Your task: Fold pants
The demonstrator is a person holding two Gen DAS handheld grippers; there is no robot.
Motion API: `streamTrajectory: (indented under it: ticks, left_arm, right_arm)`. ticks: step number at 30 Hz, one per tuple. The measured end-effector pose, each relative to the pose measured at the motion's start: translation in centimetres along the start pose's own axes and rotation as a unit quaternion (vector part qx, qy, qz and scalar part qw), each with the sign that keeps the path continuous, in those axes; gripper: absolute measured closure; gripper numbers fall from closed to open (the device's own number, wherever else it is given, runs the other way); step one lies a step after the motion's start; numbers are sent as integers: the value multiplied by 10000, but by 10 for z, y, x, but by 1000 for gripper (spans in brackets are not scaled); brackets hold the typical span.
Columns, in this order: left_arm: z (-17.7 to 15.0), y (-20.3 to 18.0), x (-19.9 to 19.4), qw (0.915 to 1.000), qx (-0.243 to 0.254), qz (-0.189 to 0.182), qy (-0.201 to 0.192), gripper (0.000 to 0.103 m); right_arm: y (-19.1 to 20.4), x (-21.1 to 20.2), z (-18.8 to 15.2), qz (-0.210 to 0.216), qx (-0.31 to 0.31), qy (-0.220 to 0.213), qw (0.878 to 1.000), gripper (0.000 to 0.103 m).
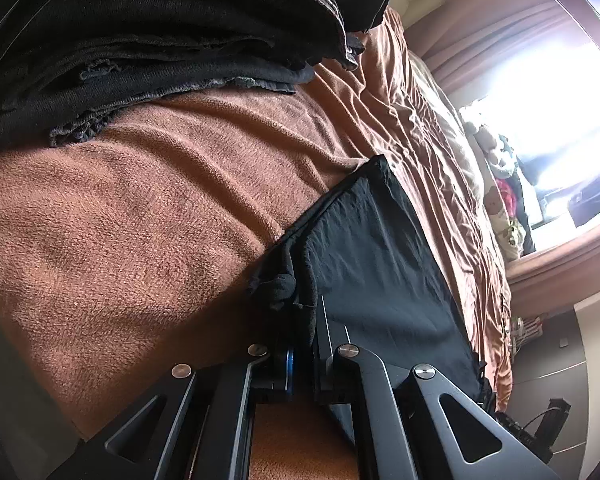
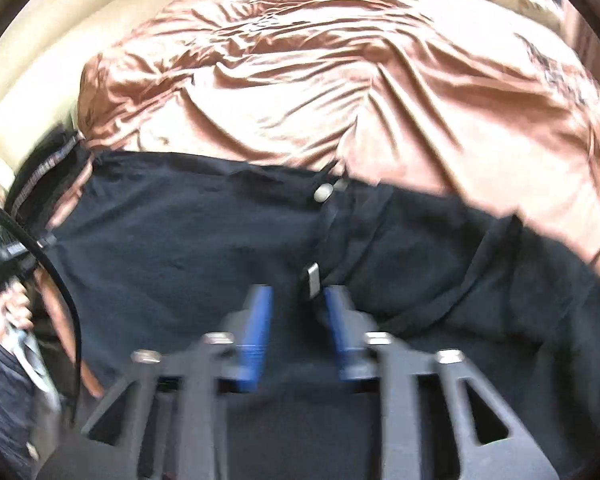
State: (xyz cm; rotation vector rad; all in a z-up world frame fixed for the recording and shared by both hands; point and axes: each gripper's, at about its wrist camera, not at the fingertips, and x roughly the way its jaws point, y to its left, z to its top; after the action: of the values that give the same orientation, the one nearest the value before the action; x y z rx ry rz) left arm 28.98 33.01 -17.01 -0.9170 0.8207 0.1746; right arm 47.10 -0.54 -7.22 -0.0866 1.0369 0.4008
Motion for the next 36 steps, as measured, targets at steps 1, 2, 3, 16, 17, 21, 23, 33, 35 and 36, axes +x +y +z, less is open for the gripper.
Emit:
streamTrajectory:
  ticks: [1,2,3,16,17,21,23,33,35,36]
  left_arm:
    - [0,0,0,10000,5,13,4,98]
    - [0,0,1,10000,10,34,8,98]
    - [-1,0,1,10000,10,47,9,98]
    - [-5,0,1,9999,-9,173,11,98]
    - [-5,0,1,9998,-6,183,8,98]
    - [-8,1,2,9998,-25,218,10,98]
    - [-8,1,3,9997,-15,238,17,98]
    - [-8,2,4,9997,31,258,50,98]
    - [-8,2,4,9996,46,260,47,98]
    - [-8,2,4,9996,42,263,48,98]
  right_arm:
    - [-2,-1,4,-2,-130,-43,9999,49]
    - [-8,-5,6,-6,-223,-90,9997,49]
    - [-12,-5,11,-39,-344,-117,9993,49]
    - [-13,34,46,-350,-1988,241,9791,56]
    - [-13,39,48,-362,-2080,320,9769,60]
    - [-15,61,56,-431,-2339,611,9694,65]
    - [-16,69,58,-470,-2403,685,9672,65]
    - [-8,101,61,-428,-2710,1005,9564,70]
    - [-6,100,60,-376,-2749,1015,9553,79]
    - [-4,99,58,-402,-2810,1000,9536,83]
